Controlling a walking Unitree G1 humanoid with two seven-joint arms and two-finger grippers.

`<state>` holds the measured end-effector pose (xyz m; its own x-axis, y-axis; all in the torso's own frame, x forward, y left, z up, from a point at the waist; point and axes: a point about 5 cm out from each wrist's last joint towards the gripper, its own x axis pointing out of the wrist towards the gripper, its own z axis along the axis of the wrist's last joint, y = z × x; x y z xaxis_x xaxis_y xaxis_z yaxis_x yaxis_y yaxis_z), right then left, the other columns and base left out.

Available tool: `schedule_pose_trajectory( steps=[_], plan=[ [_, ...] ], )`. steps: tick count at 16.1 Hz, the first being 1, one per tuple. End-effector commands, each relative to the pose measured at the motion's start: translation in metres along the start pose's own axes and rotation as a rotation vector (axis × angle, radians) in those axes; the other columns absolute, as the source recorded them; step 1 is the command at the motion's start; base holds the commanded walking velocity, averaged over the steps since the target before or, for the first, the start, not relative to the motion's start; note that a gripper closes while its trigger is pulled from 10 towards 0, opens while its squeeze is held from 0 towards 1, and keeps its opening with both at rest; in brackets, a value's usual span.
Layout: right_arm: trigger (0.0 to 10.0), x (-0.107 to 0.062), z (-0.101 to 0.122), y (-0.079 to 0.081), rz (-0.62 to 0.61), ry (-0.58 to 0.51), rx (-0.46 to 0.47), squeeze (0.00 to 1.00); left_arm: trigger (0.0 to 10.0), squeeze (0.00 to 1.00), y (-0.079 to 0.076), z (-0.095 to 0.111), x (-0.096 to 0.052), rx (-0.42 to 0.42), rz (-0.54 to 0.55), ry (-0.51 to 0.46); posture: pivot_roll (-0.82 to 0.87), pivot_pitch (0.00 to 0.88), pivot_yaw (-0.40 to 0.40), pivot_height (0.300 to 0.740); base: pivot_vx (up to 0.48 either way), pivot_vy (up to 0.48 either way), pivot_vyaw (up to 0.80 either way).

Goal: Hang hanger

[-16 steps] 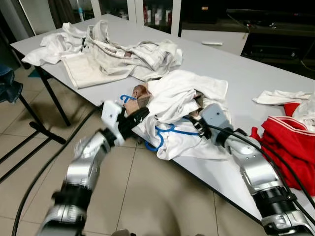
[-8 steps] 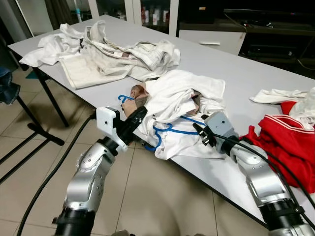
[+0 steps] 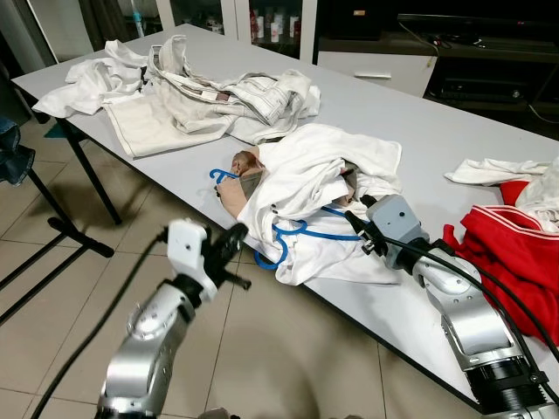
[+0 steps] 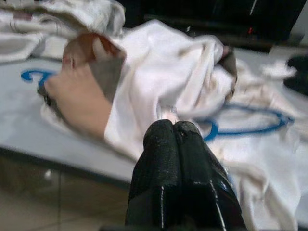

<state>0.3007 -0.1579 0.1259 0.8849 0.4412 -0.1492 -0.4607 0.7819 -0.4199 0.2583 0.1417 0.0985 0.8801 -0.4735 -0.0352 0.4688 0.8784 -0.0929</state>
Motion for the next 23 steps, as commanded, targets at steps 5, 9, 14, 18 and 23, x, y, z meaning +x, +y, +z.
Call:
schedule_pose_trajectory(
  steps=[5, 9, 14, 18, 23],
  plan=[
    [10.0, -0.002, 0.004, -0.005, -0.021, -0.02, -0.012, 0.0, 10.0, 1.0, -0.003, -0.003, -0.008, 0.039, 0.039, -0.004, 0.04, 0.027, 0.018, 0.723, 0.0, 0.0, 0.0],
    [10.0, -0.001, 0.005, -0.007, -0.025, -0.023, -0.017, 0.0, 10.0, 0.62, -0.009, -0.008, -0.014, -0.043, -0.032, -0.008, 0.04, 0.026, 0.019, 0.723, 0.0, 0.0, 0.0],
    [10.0, -0.001, 0.004, -0.007, -0.023, -0.018, -0.035, 0.0, 10.0, 0.0, -0.012, -0.017, -0.015, -0.186, -0.056, 0.0, 0.03, 0.023, 0.018, 0.723, 0.0, 0.0, 0.0],
    [10.0, 0.0, 0.003, -0.005, -0.014, -0.015, -0.043, 0.0, 10.0, 1.0, -0.011, -0.019, -0.009, -0.254, -0.023, -0.017, 0.03, 0.016, 0.009, 0.723, 0.0, 0.0, 0.0],
    [10.0, 0.002, 0.005, -0.006, -0.002, -0.022, -0.058, 0.0, 10.0, 1.0, -0.001, -0.024, 0.001, -0.211, 0.085, -0.012, 0.03, 0.002, 0.007, 0.723, 0.0, 0.0, 0.0]
  ],
)
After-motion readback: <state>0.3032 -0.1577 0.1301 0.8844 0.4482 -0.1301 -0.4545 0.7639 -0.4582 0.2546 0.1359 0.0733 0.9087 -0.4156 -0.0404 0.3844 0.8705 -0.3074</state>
